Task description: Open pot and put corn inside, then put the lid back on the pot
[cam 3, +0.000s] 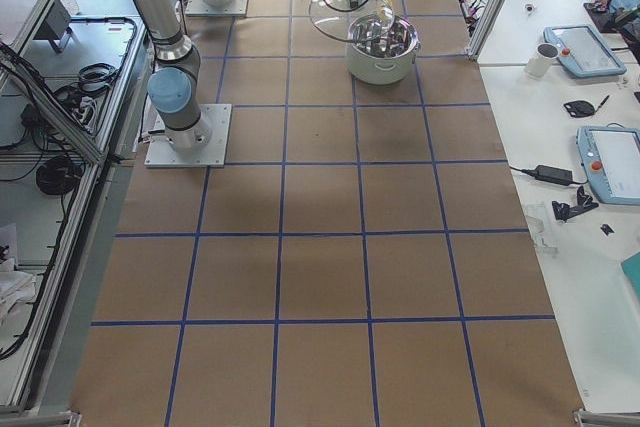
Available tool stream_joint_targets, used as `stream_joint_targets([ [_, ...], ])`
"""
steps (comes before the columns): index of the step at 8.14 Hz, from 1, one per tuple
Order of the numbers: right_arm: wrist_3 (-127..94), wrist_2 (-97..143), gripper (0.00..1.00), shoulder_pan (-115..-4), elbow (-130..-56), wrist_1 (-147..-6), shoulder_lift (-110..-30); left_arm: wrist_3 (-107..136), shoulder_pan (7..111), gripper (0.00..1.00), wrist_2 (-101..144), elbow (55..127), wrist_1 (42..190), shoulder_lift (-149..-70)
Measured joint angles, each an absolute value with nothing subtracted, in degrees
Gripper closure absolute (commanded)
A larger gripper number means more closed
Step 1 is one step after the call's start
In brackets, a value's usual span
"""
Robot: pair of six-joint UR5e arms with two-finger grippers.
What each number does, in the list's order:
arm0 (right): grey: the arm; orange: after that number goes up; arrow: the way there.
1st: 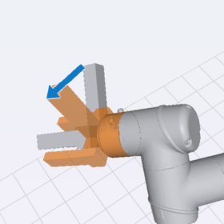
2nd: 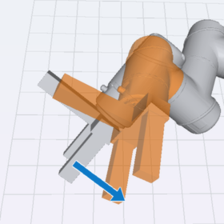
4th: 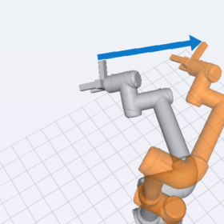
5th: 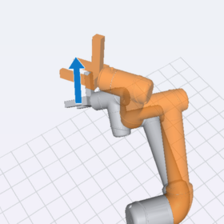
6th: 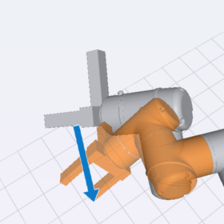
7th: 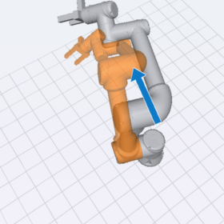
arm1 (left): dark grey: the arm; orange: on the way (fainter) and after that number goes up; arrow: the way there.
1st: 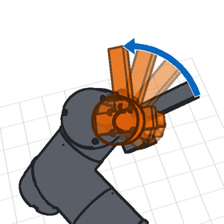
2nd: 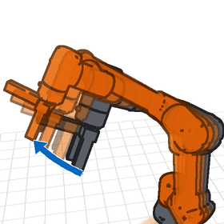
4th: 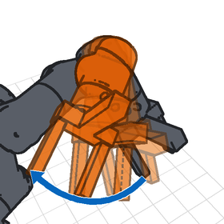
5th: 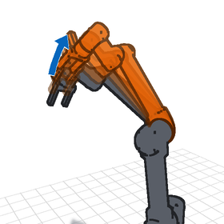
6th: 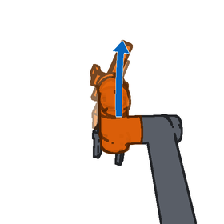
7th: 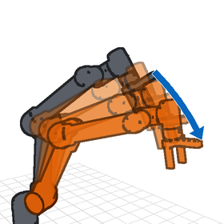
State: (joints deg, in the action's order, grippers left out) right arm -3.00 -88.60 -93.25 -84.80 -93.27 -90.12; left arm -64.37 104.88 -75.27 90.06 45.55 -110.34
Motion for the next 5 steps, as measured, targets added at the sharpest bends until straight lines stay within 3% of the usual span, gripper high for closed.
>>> stream_joint_targets([
  [5, -1.1, -89.18, 0.59, -92.74, -84.74, -93.18, -90.24, -63.8, 107.18, 1.0, -74.03, 89.84, 39.42, -117.22],
])
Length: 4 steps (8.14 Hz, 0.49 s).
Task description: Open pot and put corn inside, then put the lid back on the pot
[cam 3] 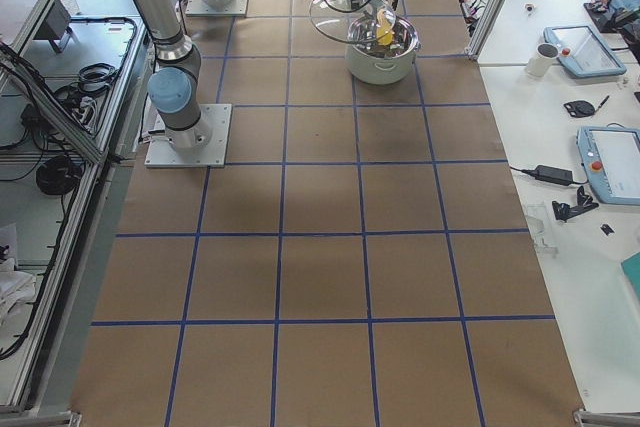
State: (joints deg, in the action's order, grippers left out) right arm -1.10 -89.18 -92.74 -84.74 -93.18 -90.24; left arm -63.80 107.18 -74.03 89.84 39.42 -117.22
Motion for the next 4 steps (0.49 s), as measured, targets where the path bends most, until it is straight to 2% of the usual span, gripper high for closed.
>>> stream_joint_targets([
  [1, -1.07, -89.2, 0.59, -92.73, -84.74, -93.17, -90.25, -63.83, 107.2, 0.48, -73.41, 89.83, 38.83, -118.07],
  [2, -1.06, -89.2, 0.59, -92.73, -84.76, -93.17, -90.26, -63.76, 107.25, 0.14, -73.13, 89.83, 38.42, -118.85],
  [3, -1.06, -89.17, 0.59, -92.73, -84.79, -93.17, -90.26, -63.17, 107.25, 0.0, -73.09, 89.82, 38.24, -119.12],
  [4, -1.06, -89.14, 0.59, -92.73, -84.8, -93.16, -90.26, -60.2, 107.25, 0.0, -73.02, 89.82, 38.17, -118.74],
])
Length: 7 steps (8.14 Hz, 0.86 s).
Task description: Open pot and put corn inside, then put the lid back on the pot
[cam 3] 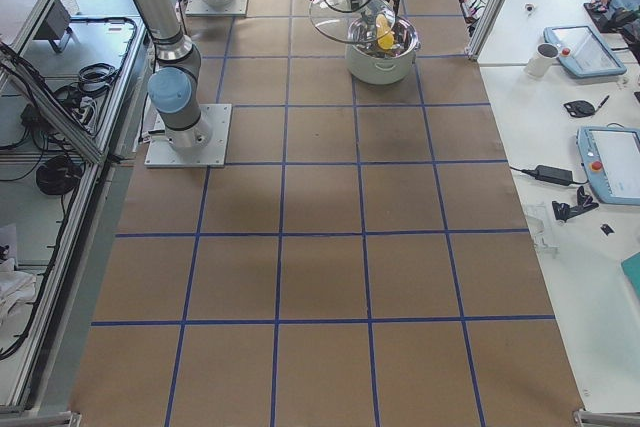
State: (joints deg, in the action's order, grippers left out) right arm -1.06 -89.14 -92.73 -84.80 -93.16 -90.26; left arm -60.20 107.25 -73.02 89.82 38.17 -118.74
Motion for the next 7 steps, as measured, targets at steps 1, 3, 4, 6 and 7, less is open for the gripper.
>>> stream_joint_targets([
  [1, -1.05, -89.17, 0.59, -92.73, -84.78, -93.16, -90.26, -56.4, 107.24, 0.0, -72.98, 89.82, 38.13, -118.51],
  [3, -1.01, -89.2, 0.59, -92.72, -84.73, -93.16, -90.26, -52.66, 107.25, 0.0, -73.03, 89.76, 38.28, -117.36],
  [4, -0.99, -89.21, 0.59, -92.72, -84.73, -93.16, -90.26, -51.7, 107.18, 0.0, -73.31, 89.77, 38.81, -116.04],
  [6, -0.97, -89.17, 0.6, -92.72, -84.73, -93.21, -90.24, -47.82, 106.7, 0.0, -73.58, 89.71, 45.39, -111.61],
  [7, -0.98, -89.15, 0.61, -92.75, -84.71, -93.34, -90.2, -46.6, 105.9, 0.0, -73.59, 89.71, 49.66, -108.95],
])
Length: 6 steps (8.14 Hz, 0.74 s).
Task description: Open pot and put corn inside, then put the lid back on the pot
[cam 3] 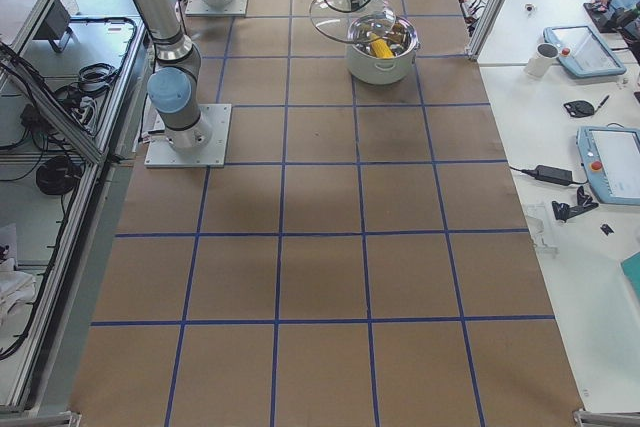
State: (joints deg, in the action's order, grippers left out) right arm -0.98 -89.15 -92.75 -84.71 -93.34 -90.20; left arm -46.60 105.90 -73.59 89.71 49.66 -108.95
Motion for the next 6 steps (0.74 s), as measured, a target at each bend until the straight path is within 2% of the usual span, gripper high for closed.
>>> stream_joint_targets([
  [3, -1.69, -89.19, 0.61, -93.33, -83.88, -95.78, -88.6, -45.34, 95.76, 0.0, -73.59, 89.56, 61.19, -103.16],
  [6, -7.58, -89.29, 0.62, -97.35, -82.43, -102.77, -82.92, -35.58, 87.65, 0.0, -76.4, 89.48, 68.29, -100.1],
])
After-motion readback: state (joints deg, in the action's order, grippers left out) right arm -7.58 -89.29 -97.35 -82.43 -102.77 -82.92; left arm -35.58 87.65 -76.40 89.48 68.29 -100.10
